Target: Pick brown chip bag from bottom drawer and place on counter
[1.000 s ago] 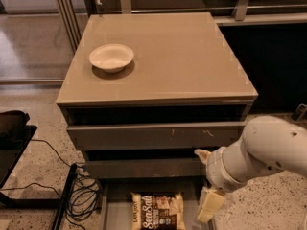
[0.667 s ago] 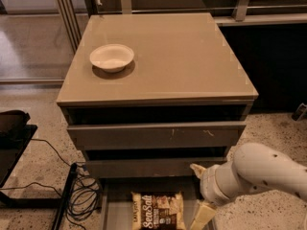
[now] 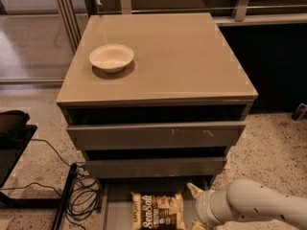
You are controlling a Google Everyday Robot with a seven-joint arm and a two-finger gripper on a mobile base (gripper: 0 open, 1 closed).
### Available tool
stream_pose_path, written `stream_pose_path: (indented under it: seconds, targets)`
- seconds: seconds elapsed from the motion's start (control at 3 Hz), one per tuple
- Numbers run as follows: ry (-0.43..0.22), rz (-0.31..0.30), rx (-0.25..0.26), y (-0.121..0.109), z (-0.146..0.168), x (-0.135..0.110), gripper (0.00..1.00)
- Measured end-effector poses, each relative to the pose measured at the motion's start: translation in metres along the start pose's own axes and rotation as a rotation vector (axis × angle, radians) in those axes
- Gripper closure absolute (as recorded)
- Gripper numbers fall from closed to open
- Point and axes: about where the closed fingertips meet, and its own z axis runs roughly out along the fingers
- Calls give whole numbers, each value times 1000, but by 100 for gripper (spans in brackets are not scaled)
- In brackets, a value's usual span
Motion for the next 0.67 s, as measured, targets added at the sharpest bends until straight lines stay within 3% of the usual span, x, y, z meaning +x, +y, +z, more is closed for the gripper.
stream_pose_path:
  seconds: [0.33, 0.67]
  targets:
    - [12, 35, 52, -23, 30, 20, 0]
    - [12, 35, 51, -23, 30, 20, 0]
